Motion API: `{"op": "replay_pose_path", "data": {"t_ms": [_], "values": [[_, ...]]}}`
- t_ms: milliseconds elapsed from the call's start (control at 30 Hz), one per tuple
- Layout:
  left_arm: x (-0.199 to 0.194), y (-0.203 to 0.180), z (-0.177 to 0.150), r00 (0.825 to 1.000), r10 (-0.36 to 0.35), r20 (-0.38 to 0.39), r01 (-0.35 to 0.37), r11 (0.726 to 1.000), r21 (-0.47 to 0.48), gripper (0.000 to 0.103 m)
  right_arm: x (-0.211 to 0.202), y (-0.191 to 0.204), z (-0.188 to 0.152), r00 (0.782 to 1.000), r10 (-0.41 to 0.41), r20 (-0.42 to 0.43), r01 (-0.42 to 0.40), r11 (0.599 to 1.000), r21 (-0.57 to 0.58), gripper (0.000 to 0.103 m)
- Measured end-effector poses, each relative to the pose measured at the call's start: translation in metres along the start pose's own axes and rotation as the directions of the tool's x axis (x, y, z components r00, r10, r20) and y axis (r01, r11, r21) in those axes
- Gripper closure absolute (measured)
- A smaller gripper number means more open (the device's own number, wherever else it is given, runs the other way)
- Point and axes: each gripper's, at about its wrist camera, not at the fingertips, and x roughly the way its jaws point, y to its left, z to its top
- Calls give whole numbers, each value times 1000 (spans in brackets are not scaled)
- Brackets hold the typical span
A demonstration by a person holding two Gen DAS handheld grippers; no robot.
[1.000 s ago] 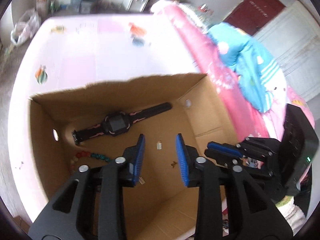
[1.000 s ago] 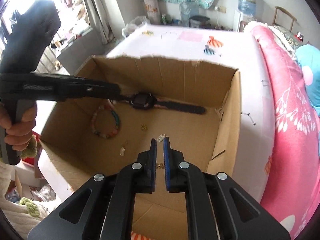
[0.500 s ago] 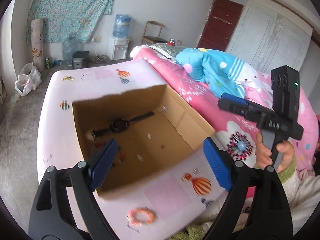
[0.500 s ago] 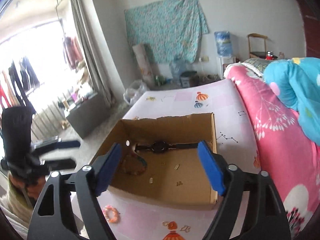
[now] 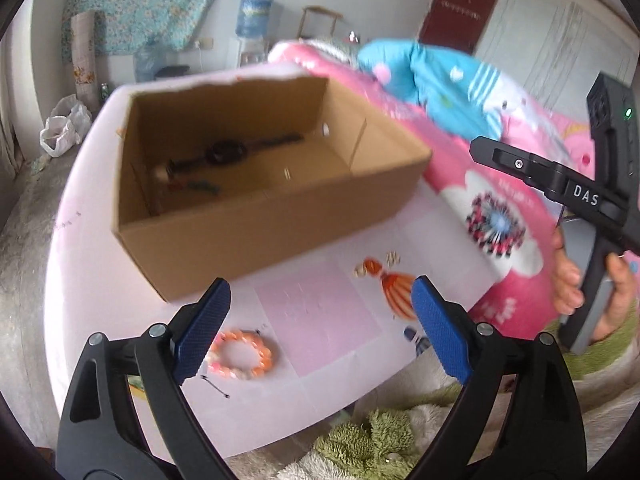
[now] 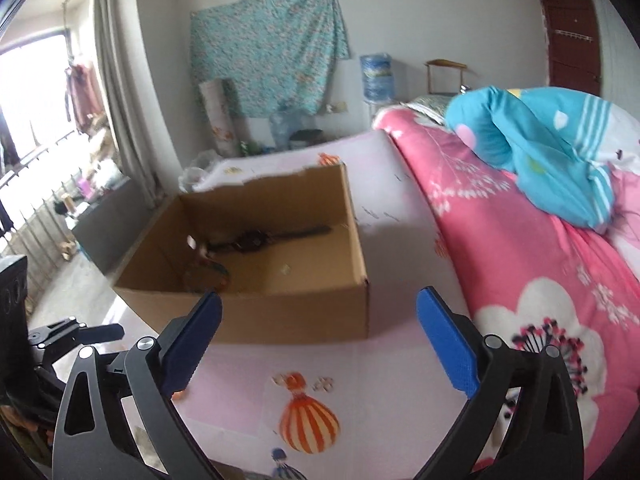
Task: Organize jewelry
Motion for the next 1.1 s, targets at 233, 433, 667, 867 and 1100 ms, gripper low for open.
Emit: {"op": "replay_pose_path", "data": {"t_ms": [233, 433, 667, 867, 1100], "values": [[50, -2, -21, 991, 71, -113, -70, 998, 10, 15, 24, -15, -42, 979, -166, -120, 165, 986, -20, 8], [70, -3, -27, 983, 96, -157, -94, 995, 18, 15, 37, -20, -54, 953, -262, -156, 258, 965, -43, 8], [75, -3, -24, 980, 116, -159, -113, 993, 29, 15, 45, -15, -52, 938, -331, -107, 324, 943, -76, 8], [81, -5, -26, 977, 123, -175, -119, 992, 30, 15, 45, -12, -47, 942, -328, -66, 323, 943, -79, 7], [88, -11, -21, 976, 134, -169, -131, 991, 31, 15, 49, -8, -45, 951, -304, -59, 299, 951, -73, 7]]}}
